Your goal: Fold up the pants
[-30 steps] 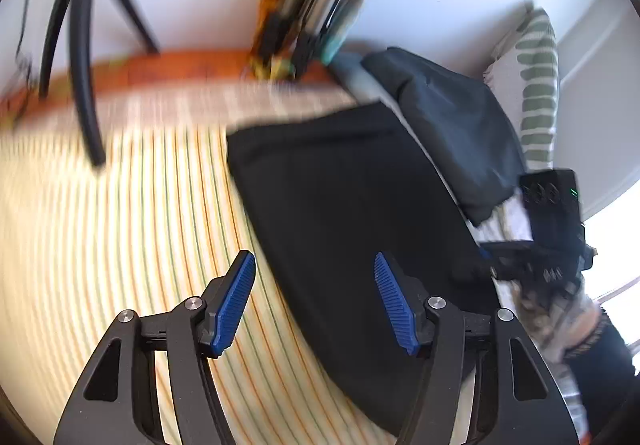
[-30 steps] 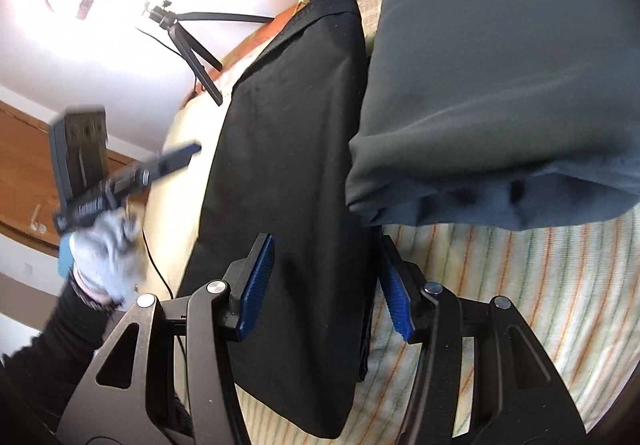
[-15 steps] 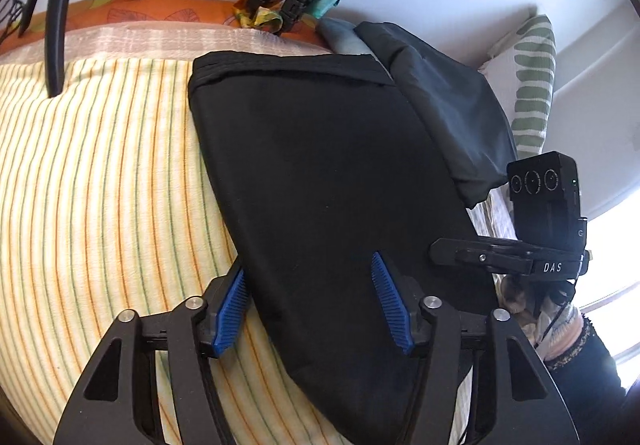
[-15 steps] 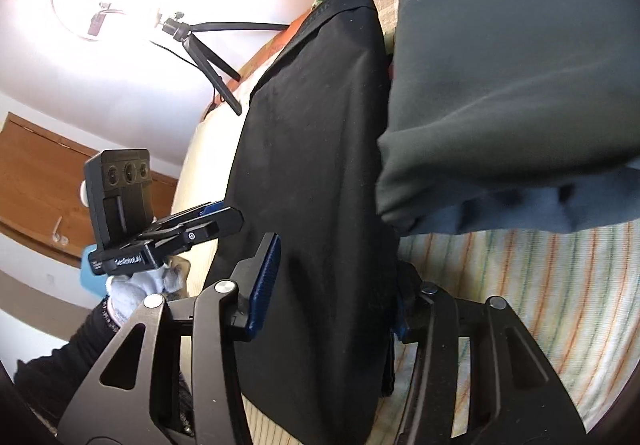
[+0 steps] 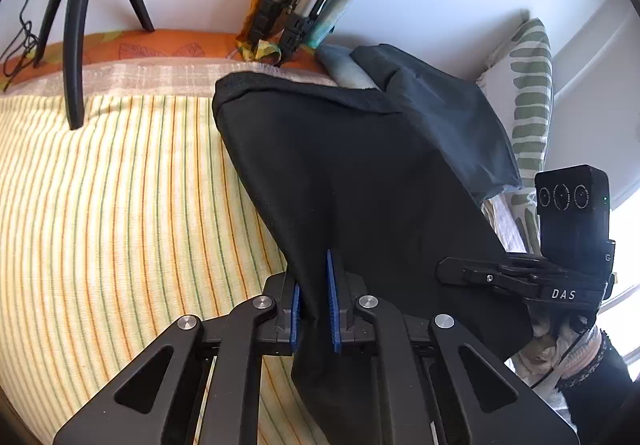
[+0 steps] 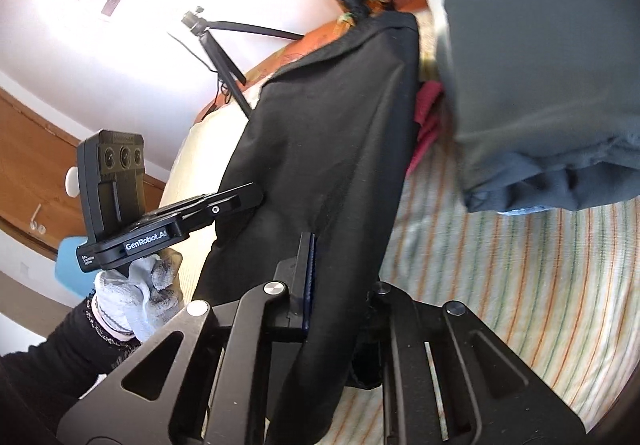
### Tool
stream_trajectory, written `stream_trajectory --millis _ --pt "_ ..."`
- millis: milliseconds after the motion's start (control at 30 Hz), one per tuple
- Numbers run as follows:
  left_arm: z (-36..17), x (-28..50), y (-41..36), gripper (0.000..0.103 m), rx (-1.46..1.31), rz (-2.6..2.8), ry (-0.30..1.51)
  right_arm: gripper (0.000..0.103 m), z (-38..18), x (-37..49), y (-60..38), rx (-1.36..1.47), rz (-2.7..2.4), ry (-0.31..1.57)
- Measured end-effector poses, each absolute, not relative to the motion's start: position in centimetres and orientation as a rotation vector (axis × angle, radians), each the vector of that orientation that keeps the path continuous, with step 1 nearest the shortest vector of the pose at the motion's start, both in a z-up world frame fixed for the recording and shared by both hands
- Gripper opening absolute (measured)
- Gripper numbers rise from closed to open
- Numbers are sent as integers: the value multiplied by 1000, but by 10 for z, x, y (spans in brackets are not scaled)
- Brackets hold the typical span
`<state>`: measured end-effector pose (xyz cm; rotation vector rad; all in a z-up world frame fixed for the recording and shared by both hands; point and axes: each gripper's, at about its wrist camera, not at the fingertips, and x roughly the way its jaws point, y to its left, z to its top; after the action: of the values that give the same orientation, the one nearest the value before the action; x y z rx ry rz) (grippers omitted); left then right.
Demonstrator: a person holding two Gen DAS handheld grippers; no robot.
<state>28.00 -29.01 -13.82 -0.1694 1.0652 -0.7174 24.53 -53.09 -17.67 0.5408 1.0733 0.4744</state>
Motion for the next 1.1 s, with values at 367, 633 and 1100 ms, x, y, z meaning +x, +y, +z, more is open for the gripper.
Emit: stream_trajectory --millis 367,633,1100 --pt "-110 263 -281 8 -133 -741 979 12 -141 231 -505 384 477 1033" --pt "-71 262 -299 8 -133 -791 881 12 -93 223 -514 269 434 952" --pt "-23 290 -394 8 -111 -903 748 12 -15 221 -585 126 269 850"
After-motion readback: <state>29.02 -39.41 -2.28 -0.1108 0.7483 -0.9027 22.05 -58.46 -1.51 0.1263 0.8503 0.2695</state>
